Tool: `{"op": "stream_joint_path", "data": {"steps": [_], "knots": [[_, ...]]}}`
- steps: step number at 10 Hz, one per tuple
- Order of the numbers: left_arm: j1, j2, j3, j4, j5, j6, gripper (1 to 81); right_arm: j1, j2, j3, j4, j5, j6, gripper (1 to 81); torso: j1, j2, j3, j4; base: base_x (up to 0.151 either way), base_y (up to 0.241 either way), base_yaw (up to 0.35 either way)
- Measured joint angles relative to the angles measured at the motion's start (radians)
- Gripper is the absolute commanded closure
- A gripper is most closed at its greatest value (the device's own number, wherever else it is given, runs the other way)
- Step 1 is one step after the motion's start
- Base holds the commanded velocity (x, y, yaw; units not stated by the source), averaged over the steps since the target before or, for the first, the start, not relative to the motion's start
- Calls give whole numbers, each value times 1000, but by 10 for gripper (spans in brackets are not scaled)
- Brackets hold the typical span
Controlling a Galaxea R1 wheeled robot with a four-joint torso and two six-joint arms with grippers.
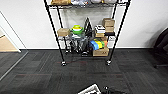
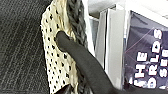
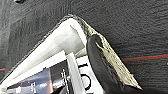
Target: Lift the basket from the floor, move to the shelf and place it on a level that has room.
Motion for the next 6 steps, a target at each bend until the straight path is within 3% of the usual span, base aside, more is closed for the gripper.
{"op": "stream_joint_path", "data": {"steps": [3, 6], "knots": [[9, -47, 109, 0, -60, -5, 10, 1, -11, 8, 12, 1, 0, 10, 0, 0, 0, 0, 0, 0, 0], [14, -129, 244, 0, -76, -4, 10, 6, -21, 21, 15, -4, 1, 10, 0, 0, 0, 0, 0, 0, 0]]}}
